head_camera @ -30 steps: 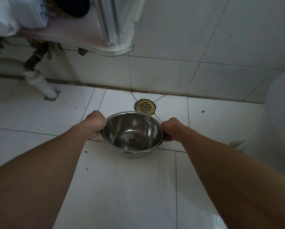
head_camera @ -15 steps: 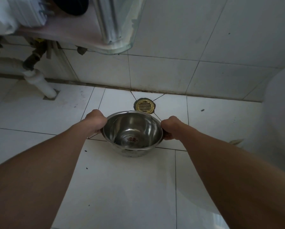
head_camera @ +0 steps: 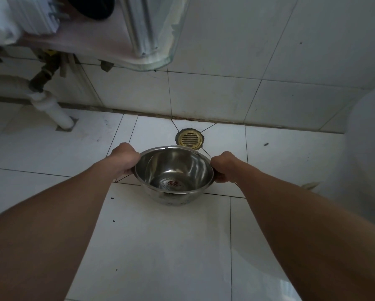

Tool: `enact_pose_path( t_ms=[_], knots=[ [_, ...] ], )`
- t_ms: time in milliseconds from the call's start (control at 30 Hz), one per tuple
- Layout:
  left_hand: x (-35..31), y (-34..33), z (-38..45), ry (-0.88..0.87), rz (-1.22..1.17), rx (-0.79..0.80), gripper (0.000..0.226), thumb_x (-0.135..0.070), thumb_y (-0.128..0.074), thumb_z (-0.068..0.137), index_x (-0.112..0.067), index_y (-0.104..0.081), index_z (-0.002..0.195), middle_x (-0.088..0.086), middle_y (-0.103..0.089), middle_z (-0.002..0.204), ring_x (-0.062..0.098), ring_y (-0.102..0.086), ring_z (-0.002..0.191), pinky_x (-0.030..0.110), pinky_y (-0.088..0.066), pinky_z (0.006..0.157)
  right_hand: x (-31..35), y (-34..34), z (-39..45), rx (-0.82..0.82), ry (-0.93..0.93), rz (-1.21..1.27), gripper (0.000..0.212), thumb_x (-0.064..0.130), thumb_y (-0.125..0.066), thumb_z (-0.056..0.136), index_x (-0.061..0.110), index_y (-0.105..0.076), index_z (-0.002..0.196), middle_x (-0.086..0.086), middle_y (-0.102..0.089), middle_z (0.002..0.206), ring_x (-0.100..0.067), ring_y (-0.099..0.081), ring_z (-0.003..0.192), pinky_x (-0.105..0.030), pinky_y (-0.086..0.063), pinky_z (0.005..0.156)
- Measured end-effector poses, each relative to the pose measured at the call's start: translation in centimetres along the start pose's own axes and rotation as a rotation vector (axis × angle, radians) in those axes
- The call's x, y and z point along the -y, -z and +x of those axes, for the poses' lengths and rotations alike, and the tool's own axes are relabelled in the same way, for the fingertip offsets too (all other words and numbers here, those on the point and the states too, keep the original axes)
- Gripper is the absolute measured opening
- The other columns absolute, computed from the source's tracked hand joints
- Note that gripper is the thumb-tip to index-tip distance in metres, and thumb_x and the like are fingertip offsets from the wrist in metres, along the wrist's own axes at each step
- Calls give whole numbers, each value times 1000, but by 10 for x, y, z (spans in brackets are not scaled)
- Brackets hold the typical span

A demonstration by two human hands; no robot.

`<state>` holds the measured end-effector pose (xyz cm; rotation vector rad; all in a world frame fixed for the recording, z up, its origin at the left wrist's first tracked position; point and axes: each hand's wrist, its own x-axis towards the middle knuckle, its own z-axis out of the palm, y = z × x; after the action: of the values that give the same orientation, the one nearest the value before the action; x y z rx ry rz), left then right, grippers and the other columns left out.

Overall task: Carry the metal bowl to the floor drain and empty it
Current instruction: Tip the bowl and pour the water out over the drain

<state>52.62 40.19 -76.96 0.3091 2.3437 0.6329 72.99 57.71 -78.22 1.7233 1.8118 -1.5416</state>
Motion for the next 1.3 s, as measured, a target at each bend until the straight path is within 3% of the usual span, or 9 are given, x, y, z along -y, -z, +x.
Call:
enact_pose_path(
  t_ms=[167, 433, 567, 733, 900, 1300],
  knots=[
    [0, 0, 2, 4, -21, -2, 19, 2, -55, 90, 11, -67, 101, 21, -64, 87, 31, -63, 79, 37, -58, 66, 0, -1, 2, -9, -8, 19, 16, 5, -56, 94, 1, -60, 79, -17, -65, 87, -24, -61, 62, -31, -52, 49],
    [-3, 1, 4, 8, -44, -14, 12, 3, -55, 90, 7, -67, 93, 17, -62, 83, 27, -60, 73, 30, -52, 54, 1, -1, 3, -10, -16, 46, 13, 6, -56, 95, 0, -62, 85, -17, -64, 91, -25, -61, 70, -30, -51, 50],
    [-2, 0, 6, 16, -61, -14, 16, 4, -56, 88, 9, -67, 98, 18, -63, 83, 28, -61, 73, 28, -51, 51, 1, -1, 3, -18, -13, 66, 19, 1, -53, 93, 1, -58, 76, -17, -61, 87, -24, -56, 61, -31, -51, 51],
    [-1, 1, 8, 15, -62, -11, 21, 4, -55, 89, 12, -68, 103, 19, -64, 85, 30, -62, 73, 30, -54, 56, 1, -1, 3, -27, -20, 68, 19, 2, -53, 94, 1, -57, 75, -15, -59, 83, -23, -54, 58, -30, -49, 49],
    [-3, 1, 8, 13, -64, -9, 22, 5, -54, 88, 13, -67, 104, 17, -60, 84, 27, -56, 69, 26, -49, 51, 1, -1, 5, -30, -32, 87, 21, 3, -53, 95, 2, -56, 75, -13, -55, 73, -21, -52, 54, -29, -48, 48],
    [-4, 2, 10, 11, -116, -39, 12, 6, -55, 86, -2, -64, 86, 14, -54, 79, 25, -48, 67, 27, -43, 50, -1, 1, 9, -46, -65, 113, 22, 7, -56, 96, 4, -57, 75, -11, -56, 75, -18, -54, 52, -19, -41, 33]
  ],
)
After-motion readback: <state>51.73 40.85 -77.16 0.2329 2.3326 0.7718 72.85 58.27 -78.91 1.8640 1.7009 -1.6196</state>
